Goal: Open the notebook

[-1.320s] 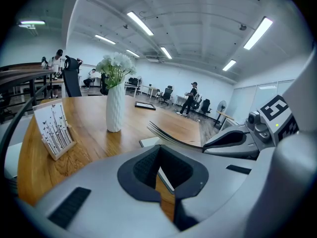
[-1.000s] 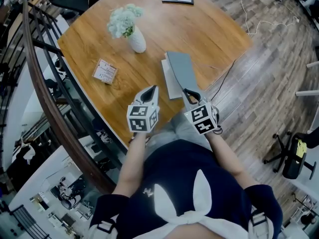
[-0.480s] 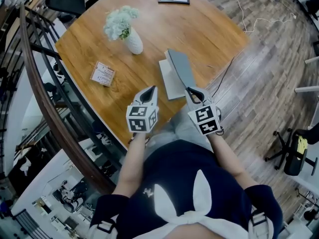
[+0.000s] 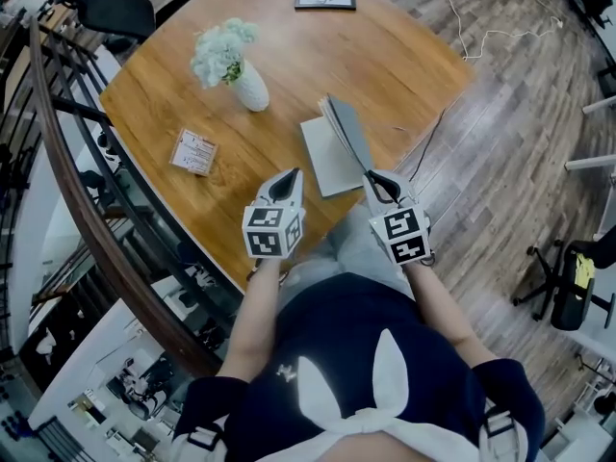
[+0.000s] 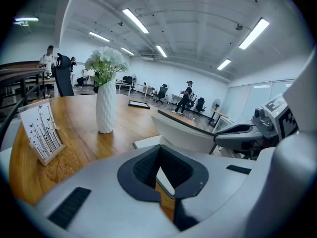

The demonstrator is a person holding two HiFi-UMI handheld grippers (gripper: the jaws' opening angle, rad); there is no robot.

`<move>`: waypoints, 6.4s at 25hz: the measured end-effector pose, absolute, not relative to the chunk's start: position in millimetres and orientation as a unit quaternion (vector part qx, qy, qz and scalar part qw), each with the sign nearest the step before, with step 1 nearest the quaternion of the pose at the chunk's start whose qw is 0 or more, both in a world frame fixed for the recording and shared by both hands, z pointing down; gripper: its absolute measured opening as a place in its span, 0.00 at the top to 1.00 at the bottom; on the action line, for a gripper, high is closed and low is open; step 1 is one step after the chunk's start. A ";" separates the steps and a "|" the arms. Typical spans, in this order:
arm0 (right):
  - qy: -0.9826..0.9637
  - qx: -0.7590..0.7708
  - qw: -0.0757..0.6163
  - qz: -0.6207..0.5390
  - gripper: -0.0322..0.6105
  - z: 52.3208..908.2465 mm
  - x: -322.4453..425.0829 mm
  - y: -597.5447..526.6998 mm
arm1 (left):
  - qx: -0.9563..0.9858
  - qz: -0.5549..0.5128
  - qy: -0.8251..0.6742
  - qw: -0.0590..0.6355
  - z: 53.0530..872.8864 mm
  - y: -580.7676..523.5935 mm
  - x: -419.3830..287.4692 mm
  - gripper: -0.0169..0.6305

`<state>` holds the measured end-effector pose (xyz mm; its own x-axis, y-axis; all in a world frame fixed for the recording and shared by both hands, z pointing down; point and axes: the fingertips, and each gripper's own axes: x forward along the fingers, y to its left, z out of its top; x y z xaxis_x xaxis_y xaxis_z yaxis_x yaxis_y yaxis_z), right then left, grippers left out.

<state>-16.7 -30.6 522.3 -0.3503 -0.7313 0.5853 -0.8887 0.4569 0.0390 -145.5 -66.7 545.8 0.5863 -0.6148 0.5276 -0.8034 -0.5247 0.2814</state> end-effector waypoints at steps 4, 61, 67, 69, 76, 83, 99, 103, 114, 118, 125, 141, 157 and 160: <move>-0.804 0.509 0.270 0.146 0.92 524.1 -10.5 -28.8 | 0.857 0.187 -0.406 0.257 548.7 -67.2 -137.7 0.95; -0.786 0.527 0.214 0.243 0.92 523.9 126.6 -67.4 | 0.829 0.182 -0.456 0.268 528.9 -90.4 -59.7 0.95; -0.787 0.523 0.219 0.241 0.92 524.3 130.2 -70.9 | 0.826 0.180 -0.462 0.267 526.3 -89.8 -58.9 0.95; -0.788 0.522 0.220 0.240 0.91 524.9 131.7 -71.7 | 0.825 0.179 -0.464 0.267 525.9 -89.4 -58.8 0.95; -0.790 0.517 0.227 0.237 0.91 529.0 134.7 -73.2 | 0.822 0.177 -0.470 0.269 527.4 -87.3 -59.1 0.95; -0.792 0.512 0.232 0.237 0.91 531.5 140.1 -76.1 | 0.819 0.177 -0.473 0.271 528.6 -88.1 -54.3 0.95; -0.792 0.508 0.234 0.242 0.91 538.8 155.9 -79.2 | 0.812 0.176 -0.485 0.273 529.7 -83.4 -45.1 0.95; -0.792 0.509 0.233 0.244 0.91 540.4 158.5 -80.3 | 0.811 0.178 -0.487 0.271 528.9 -83.6 -44.3 0.95; -0.787 0.514 0.230 0.253 0.91 547.6 172.3 -81.8 | 0.811 0.181 -0.489 0.267 526.6 -82.3 -37.8 0.95; -0.785 0.516 0.232 0.254 0.91 552.1 177.7 -83.0 | 0.810 0.183 -0.489 0.268 528.5 -81.0 -35.6 0.95; -0.779 0.519 0.236 0.259 0.91 558.1 186.4 -86.2 | 0.806 0.186 -0.493 0.269 528.9 -80.6 -35.5 0.95; -0.768 0.525 0.244 0.274 0.91 577.7 204.3 -90.9 | 0.803 0.193 -0.495 0.269 533.0 -80.7 -32.1 0.95; -0.758 0.527 0.251 0.290 0.91 596.9 217.1 -96.7 | 0.805 0.197 -0.492 0.267 532.4 -82.5 -27.5 0.95; -0.756 0.528 0.253 0.293 0.91 599.6 218.6 -97.8 | 0.804 0.197 -0.493 0.268 531.6 -82.6 -28.6 0.95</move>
<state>218.6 -97.8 599.6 -0.3141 -0.6498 0.6922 -0.9466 0.2701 -0.1761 -28.6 -82.6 531.6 0.4360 -0.6870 0.5812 -0.8984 -0.3696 0.2371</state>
